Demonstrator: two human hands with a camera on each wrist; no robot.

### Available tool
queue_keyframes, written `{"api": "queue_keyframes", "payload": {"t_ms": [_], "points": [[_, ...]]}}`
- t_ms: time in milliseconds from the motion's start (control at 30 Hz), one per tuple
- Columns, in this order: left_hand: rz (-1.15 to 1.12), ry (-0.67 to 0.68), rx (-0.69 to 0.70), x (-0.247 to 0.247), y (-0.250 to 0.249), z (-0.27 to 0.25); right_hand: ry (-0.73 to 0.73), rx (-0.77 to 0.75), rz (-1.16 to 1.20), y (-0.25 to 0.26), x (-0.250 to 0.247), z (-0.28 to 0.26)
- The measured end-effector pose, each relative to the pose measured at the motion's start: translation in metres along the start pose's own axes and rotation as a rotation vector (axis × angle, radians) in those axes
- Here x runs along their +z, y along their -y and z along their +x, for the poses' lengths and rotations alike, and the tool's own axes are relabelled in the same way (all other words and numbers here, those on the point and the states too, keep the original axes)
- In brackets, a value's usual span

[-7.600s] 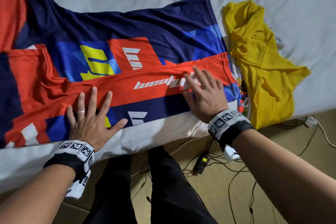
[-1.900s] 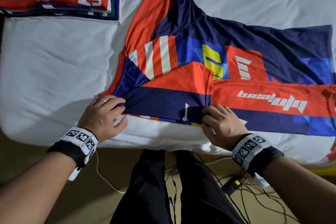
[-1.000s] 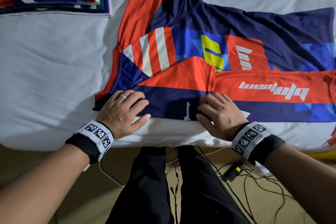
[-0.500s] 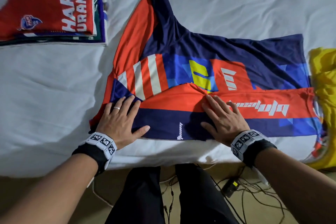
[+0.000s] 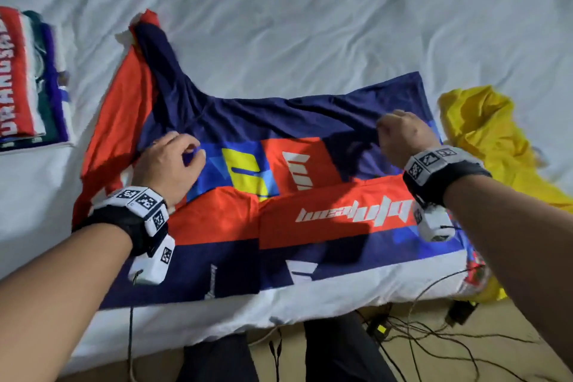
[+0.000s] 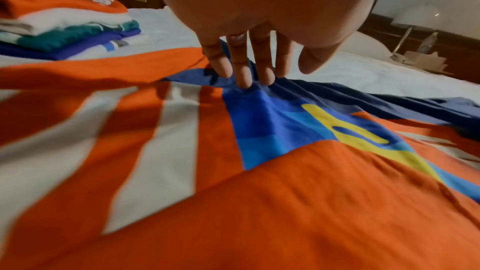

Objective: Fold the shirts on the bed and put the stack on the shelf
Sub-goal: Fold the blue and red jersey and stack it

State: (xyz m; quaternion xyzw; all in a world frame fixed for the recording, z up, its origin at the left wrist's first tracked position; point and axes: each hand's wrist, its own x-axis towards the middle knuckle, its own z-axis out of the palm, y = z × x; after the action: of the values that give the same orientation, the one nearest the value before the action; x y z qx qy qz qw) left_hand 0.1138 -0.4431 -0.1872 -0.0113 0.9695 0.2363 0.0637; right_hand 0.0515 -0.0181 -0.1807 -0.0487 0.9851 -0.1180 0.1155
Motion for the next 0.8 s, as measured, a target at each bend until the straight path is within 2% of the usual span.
{"api": "queue_keyframes", "payload": {"t_ms": [133, 233, 300, 400, 533, 700, 800], "points": [[0.058, -0.058, -0.002, 0.028, -0.027, 0.024, -0.042, 0.102, 0.050, -0.059, -0.023, 0.041], [0.144, -0.106, 0.036, 0.037, -0.038, 0.048, -0.035, 0.087, 0.063, -0.090, -0.033, 0.069], [0.198, -0.100, 0.042, 0.040, -0.043, 0.062, 0.045, 0.045, 0.020, -0.099, -0.036, 0.086], [0.244, -0.071, -0.018, 0.045, -0.047, 0.076, 0.146, 0.012, -0.009, -0.104, -0.037, 0.103], [0.300, 0.009, -0.047, 0.044, -0.043, 0.091, 0.114, 0.030, 0.099, -0.114, -0.035, 0.111], [0.390, 0.035, -0.134, 0.031, -0.044, 0.110, 0.150, 0.177, 0.212, -0.130, -0.052, 0.118], [0.360, 0.058, -0.110, 0.025, -0.035, 0.125, 0.143, 0.234, 0.203, -0.138, -0.060, 0.117]]}}
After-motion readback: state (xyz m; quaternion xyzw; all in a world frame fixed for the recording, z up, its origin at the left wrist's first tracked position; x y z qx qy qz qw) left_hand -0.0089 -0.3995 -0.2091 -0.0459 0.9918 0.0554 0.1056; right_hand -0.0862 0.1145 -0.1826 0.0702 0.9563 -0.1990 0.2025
